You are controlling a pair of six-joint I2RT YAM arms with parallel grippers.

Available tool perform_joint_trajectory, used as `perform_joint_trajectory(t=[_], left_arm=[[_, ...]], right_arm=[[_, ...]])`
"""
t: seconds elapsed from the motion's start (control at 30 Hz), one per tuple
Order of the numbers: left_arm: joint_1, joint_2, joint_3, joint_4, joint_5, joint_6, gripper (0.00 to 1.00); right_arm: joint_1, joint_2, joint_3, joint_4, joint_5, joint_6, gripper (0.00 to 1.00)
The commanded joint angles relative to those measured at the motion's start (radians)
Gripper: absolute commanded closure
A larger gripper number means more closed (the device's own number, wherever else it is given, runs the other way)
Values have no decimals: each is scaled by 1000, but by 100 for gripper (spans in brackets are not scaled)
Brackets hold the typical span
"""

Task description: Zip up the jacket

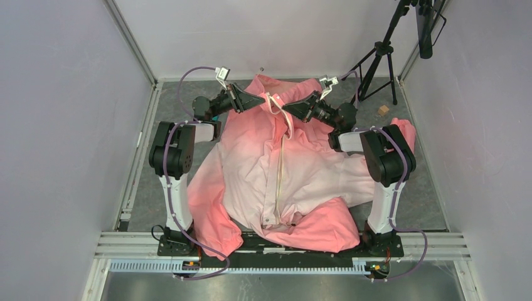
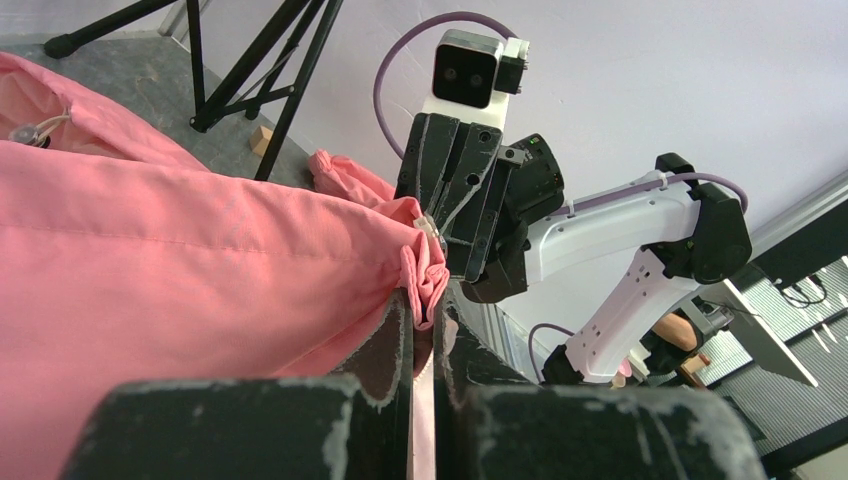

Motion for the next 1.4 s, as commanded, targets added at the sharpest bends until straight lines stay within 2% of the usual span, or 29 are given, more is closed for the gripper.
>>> perform_joint_trajectory(t=[0.0, 0.67, 1.07, 1.37], left_arm=[[-10, -15, 36, 87, -2, -28, 98], [-35, 5, 53, 88, 37, -49, 98], [-40, 1, 67, 88, 91, -84, 98], [-51, -22, 79, 87, 85, -107, 98]], right_arm=[[4, 4, 34, 61, 3, 2, 99], [11, 10, 52, 88, -18, 4, 99], [-3, 21, 72, 183, -87, 31, 99], [-4, 32, 76, 161, -87, 27, 99]])
